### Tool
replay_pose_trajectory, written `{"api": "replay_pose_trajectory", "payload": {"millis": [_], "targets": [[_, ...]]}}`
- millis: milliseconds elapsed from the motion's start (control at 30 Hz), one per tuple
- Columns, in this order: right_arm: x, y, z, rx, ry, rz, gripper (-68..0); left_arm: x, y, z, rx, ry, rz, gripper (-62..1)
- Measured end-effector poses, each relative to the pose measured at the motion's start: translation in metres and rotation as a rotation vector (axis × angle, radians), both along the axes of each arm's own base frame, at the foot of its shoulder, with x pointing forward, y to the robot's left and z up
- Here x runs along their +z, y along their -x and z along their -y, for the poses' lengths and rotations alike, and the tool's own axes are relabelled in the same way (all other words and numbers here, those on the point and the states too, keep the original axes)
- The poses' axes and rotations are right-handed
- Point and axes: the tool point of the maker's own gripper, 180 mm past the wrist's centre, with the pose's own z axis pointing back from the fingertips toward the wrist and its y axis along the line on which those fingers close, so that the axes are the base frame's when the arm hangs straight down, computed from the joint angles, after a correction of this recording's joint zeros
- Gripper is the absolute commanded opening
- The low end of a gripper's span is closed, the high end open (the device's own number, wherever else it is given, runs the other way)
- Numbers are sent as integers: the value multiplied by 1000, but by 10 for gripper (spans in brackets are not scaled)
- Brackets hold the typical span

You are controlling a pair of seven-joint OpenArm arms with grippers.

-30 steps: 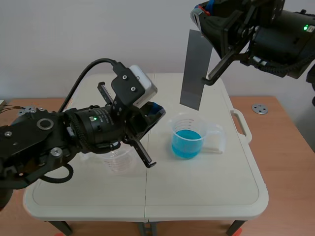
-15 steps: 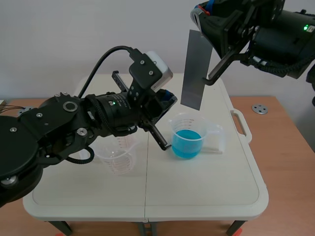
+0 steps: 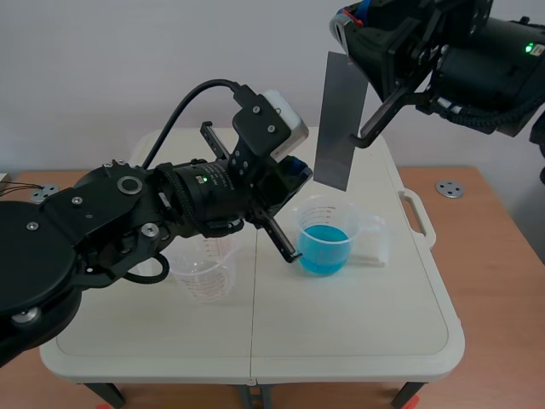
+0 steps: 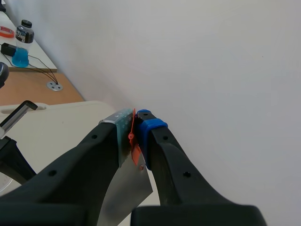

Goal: Hold the metal plate by the orange handle, dip it into the blue solution, take it out and point at it, then put the plate back in the beaker on the left.
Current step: 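Raise the plate and point at it, then put the plate into the left beaker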

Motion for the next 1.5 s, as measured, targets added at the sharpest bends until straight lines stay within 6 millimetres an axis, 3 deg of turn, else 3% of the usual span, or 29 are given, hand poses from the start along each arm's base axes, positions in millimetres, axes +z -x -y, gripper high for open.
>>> {"api": "replay_pose_trajectory", "payload": {"millis": [433,700,933,1500], "targets": [[0,0,0,0,0,0,-662,-8,3,-8,7,-14,-6,-581],[0,0,0,0,-1,0,-662,-22,8,-75,101,-100,-23,-581],[0,0,0,0,-2,0,-662,-7,41,-112,126,-120,-15,-581],[3,0,0,5,-8,8,-662,-12,115,-217,348,-224,-96,-581]]}}
